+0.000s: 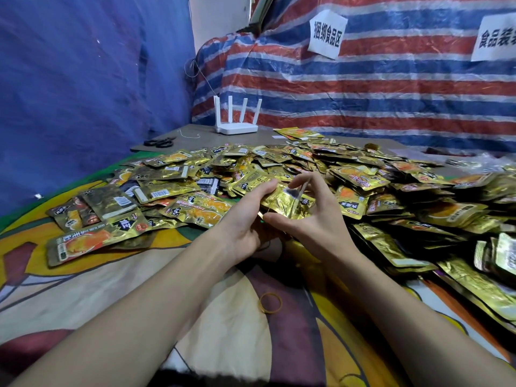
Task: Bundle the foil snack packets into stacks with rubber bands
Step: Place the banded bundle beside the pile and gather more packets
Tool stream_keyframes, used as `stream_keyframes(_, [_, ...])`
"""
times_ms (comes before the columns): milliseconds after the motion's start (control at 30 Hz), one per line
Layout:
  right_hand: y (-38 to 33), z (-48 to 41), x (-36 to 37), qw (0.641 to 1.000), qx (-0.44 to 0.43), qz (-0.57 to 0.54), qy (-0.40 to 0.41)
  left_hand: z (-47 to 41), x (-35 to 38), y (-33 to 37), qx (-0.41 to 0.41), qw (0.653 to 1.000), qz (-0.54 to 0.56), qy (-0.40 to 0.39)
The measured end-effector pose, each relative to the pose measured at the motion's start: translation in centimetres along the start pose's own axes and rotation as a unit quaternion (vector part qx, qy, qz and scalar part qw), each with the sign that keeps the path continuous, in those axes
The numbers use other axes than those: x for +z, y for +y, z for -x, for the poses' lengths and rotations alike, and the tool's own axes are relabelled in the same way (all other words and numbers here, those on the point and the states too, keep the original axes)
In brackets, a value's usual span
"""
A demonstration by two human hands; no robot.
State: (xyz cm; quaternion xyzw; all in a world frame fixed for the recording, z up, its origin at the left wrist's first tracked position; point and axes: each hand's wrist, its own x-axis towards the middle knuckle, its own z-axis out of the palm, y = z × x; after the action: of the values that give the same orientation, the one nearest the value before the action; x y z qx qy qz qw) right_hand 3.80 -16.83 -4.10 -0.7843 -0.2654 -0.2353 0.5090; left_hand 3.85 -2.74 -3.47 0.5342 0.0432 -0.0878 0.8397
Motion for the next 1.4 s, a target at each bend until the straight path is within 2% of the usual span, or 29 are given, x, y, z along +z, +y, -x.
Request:
stream_keyframes(133, [-0.2, 0.2, 0.0, 1.0, -0.004, -0.017, -0.016, -0.4, -0.3, 0.3, 0.018, 0.999, 0.04, 0.0])
stream_keyframes(367, [-0.1, 0.1, 0.6, 0.986, 0.101, -0.13, -0.036, 0.2, -0.2, 0.6, 0.035, 0.997, 0.058, 0.03])
stream_keyframes(500, [0.9, -0.2, 0.5, 0.985, 0.123, -0.096, -0.075, -0.4, 0.0, -0.4, 0.153, 0.984, -0.003, 0.093])
stream_keyframes(667, [1.3, -0.4, 0.9, 0.986, 0.106, -0.07, -0.111, -0.7, 1.3, -1.7, 0.213, 0.975, -0.024, 0.065])
stream_keyframes(733, [1.6, -0.4, 0.7, 0.982, 0.121, -0.069, -0.126, -0.7, 1.0, -1.4, 0.209, 0.976, -0.01, 0.062])
stream_keyframes(933, [1.6, -0.8, 0.3, 0.945, 0.209, -0.185, -0.17, 0.2, 0.3, 0.3, 0.121, 0.989, 0.079, 0.041])
stream_keyframes(1100, [1.2, -0.8, -0.4, 0.923, 0.25, -0.237, -0.172, 0.4, 0.4, -0.2, 0.131, 0.986, 0.019, 0.096])
stream_keyframes(1267, [0.4, -1.2, -2.2, 0.895, 0.297, -0.27, -0.197, -0.1, 0.4, -0.8, 0.232, 0.952, -0.129, 0.154])
stream_keyframes(1400, [-0.5, -1.5, -2.9, 0.911, 0.302, -0.215, -0.182, 0.3, 0.6, -0.8, 0.277, 0.924, -0.196, 0.178])
